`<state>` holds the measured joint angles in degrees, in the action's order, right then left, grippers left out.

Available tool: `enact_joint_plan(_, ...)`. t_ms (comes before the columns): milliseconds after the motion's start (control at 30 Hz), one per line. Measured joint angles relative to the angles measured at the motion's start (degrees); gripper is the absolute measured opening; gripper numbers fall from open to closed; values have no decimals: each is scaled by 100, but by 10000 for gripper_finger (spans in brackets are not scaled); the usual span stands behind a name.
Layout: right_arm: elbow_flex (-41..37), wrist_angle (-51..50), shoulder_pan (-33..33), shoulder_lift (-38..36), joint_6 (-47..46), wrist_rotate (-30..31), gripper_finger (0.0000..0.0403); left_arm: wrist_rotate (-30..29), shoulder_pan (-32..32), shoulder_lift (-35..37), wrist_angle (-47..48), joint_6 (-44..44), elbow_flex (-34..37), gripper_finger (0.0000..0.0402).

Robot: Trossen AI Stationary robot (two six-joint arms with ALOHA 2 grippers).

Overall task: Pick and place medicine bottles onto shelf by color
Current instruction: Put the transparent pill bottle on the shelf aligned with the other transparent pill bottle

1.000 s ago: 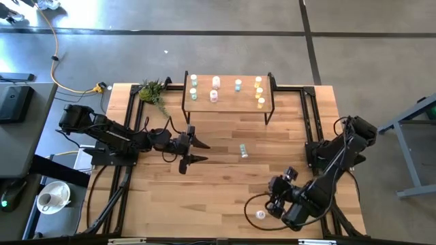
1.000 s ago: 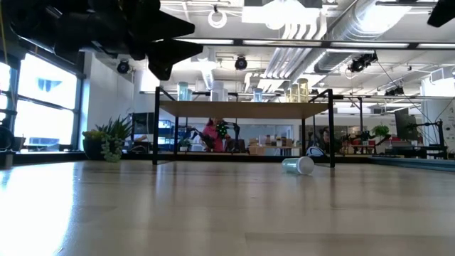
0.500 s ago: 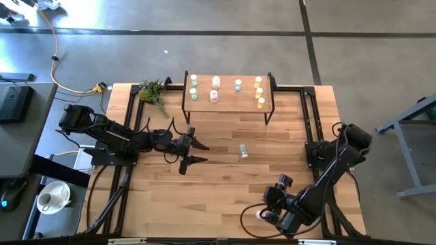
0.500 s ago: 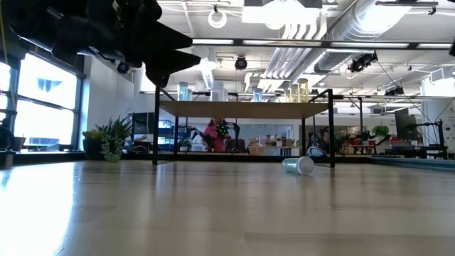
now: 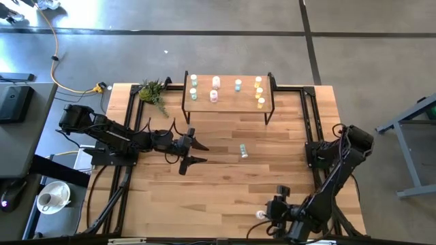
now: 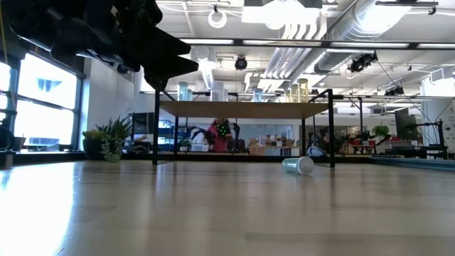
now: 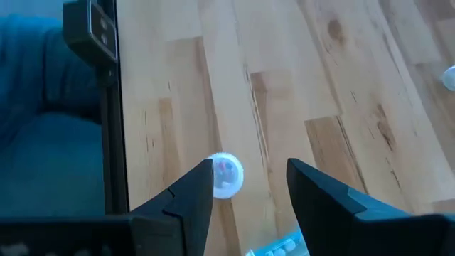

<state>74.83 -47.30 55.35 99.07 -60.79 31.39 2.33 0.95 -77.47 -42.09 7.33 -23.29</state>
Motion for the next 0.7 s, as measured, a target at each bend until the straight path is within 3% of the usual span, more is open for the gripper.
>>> enact_joint_plan(700,2,289,11,603,-367,-364,170,-22,2,0,-13,-2,0,209)
